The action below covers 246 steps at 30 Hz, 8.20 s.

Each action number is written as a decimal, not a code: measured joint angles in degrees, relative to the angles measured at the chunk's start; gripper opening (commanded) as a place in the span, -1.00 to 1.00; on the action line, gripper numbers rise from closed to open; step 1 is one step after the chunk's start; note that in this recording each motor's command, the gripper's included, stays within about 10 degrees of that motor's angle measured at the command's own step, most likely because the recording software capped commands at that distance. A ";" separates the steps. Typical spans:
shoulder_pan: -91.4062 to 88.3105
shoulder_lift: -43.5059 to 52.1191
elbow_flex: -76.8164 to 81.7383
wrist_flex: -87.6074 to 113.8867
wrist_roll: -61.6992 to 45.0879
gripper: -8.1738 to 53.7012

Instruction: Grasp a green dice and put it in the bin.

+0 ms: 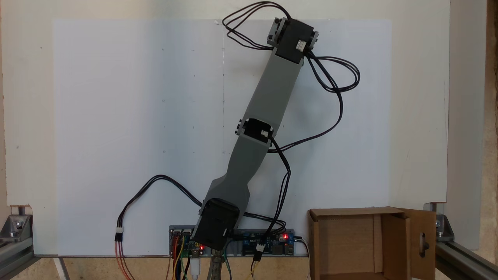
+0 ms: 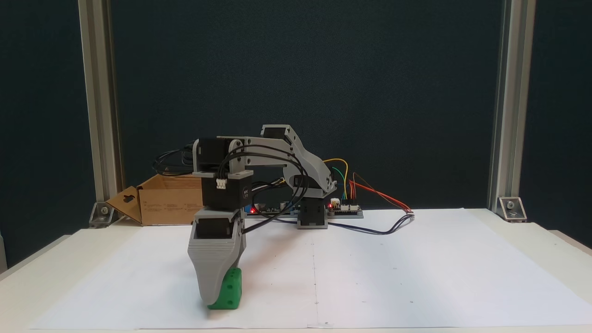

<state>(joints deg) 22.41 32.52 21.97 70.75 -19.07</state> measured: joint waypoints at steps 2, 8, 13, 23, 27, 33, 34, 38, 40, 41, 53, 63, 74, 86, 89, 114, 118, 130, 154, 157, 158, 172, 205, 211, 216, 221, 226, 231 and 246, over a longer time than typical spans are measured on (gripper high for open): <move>0.00 -0.09 0.00 0.00 0.00 0.63; 0.00 -0.09 0.00 0.00 0.00 0.57; 0.00 -0.09 0.00 0.00 0.00 0.57; -0.18 -1.67 0.00 -0.88 0.00 0.57; -0.18 -1.67 0.00 -1.32 0.00 0.57; -0.09 -1.67 0.00 -1.32 0.00 0.37; -0.09 -1.67 0.00 -1.32 0.00 0.37; -0.09 -2.02 0.00 -1.41 0.00 0.13; -0.09 -2.02 0.00 -1.41 0.00 -0.03; -0.09 -2.02 0.00 -1.41 0.00 -0.08; 0.79 -2.11 -3.52 -2.02 0.00 -0.35; 1.93 2.02 -3.87 -0.44 3.60 -0.35; 4.31 30.41 27.86 -1.49 3.78 -0.35; 45.62 57.30 36.21 -1.58 3.69 -0.35; 55.55 57.22 36.21 -1.41 2.55 -0.35; 82.62 38.58 48.52 -16.17 -8.26 0.20; 83.76 38.67 49.66 -16.70 -8.26 0.59; 77.34 49.22 49.66 -21.80 -2.90 0.59; -13.97 68.20 45.44 -21.62 19.86 0.71; -25.40 70.93 47.29 -22.41 19.95 0.71; -26.98 72.86 50.10 -23.47 19.95 0.71; -18.63 96.50 92.99 -56.78 20.21 0.75; -17.31 96.86 134.12 -132.19 20.21 0.69; -17.31 96.86 138.16 -139.92 20.21 0.68; -17.31 96.77 143.35 -141.42 20.21 0.69; -17.31 96.86 149.06 -146.78 20.21 0.68; -17.40 96.86 152.31 -151.26 20.21 0.68; -17.31 96.77 154.25 -153.11 20.21 0.70; -17.40 96.86 154.34 -153.28 20.21 0.70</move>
<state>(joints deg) 5.01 129.38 176.31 -82.53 1.14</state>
